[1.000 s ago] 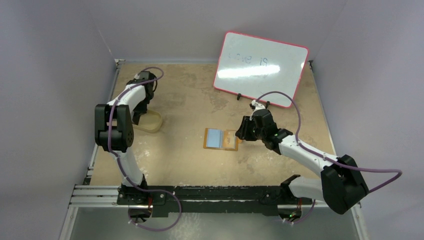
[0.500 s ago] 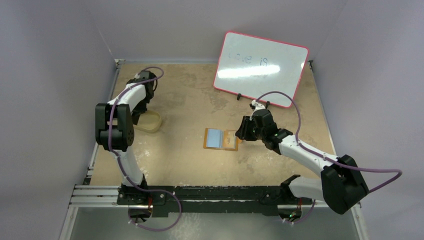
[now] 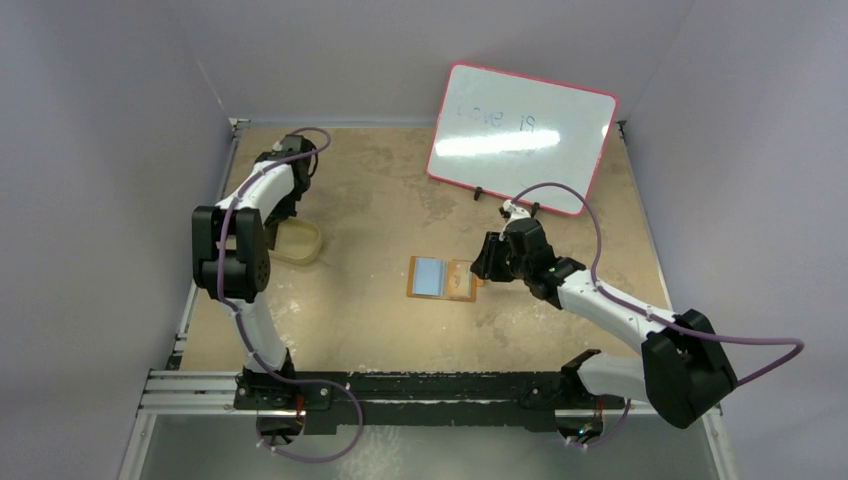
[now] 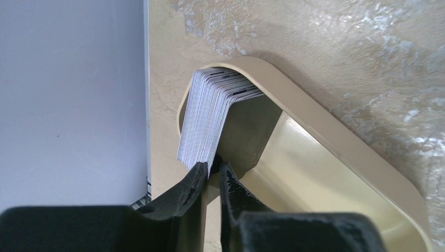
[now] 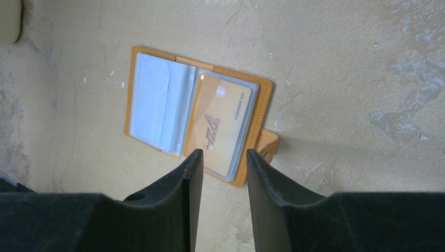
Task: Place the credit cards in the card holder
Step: Pick up the credit card from the storage box.
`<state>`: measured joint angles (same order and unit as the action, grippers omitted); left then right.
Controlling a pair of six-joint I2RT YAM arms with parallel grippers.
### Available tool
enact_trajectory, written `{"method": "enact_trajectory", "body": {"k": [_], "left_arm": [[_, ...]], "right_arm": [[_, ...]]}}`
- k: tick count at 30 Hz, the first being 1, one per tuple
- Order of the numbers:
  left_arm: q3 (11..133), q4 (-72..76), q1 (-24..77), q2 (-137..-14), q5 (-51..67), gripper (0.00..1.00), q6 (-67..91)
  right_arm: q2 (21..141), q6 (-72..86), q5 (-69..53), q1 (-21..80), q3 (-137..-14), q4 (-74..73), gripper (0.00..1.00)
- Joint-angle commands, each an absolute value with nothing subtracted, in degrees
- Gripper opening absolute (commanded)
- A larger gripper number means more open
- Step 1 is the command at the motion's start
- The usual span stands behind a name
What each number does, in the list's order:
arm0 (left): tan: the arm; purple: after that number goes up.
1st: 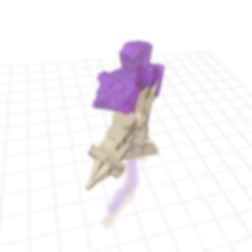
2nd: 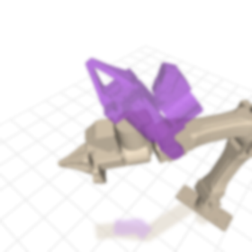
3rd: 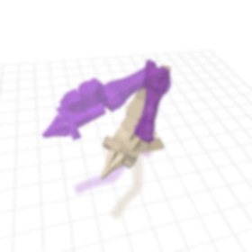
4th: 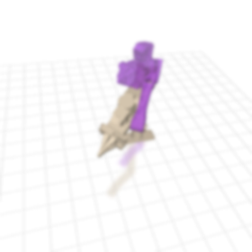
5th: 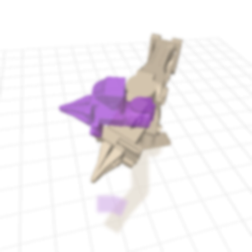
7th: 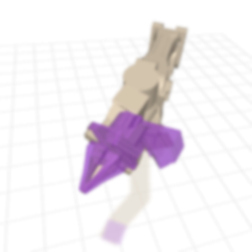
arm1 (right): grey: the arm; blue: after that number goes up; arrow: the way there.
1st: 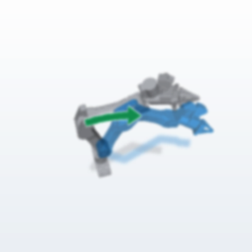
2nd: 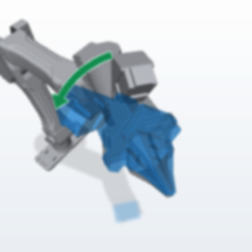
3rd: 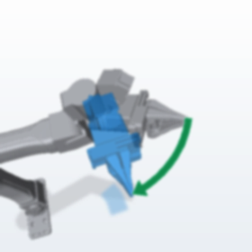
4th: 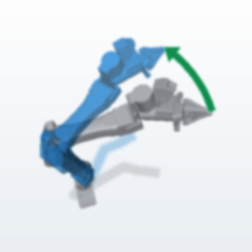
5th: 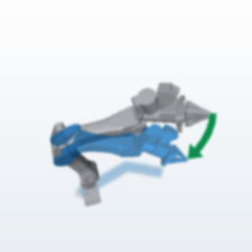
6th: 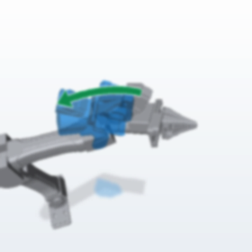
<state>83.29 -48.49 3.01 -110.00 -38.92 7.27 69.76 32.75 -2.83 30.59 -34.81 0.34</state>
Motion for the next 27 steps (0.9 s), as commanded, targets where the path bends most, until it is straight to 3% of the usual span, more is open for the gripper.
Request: {"method": "enact_trajectory", "body": {"k": [1,12,16,22,27], "left_arm": [[86.61,-50.23,3.51,-108.21,-38.26,0.0,6.87],[86.02,-51.65,3.57,-97.27,-21.5,0.0,11.22],[82.95,-48.29,3.58,-91.14,-4.95,0.0,12.33],[71.4,-32.47,3.52,-81.92,24.98,0.0,21.55],[55.01,-7.48,3.92,-74.09,41.59,0.0,40.18]], "right_arm": [[69.23,32.87,-4.2,30.7,-36.25,1.44,0.39],[68.6,35.07,-6.28,30.84,-36.42,1.58,0.39],[68.1,35.48,-7.82,31.07,-36.7,2.29,0.39],[65.87,36.82,-14.09,31.03,-37.27,7.71,0.39],[62.62,39.82,-19.38,31.03,-36.53,15.97,0.35]]}}
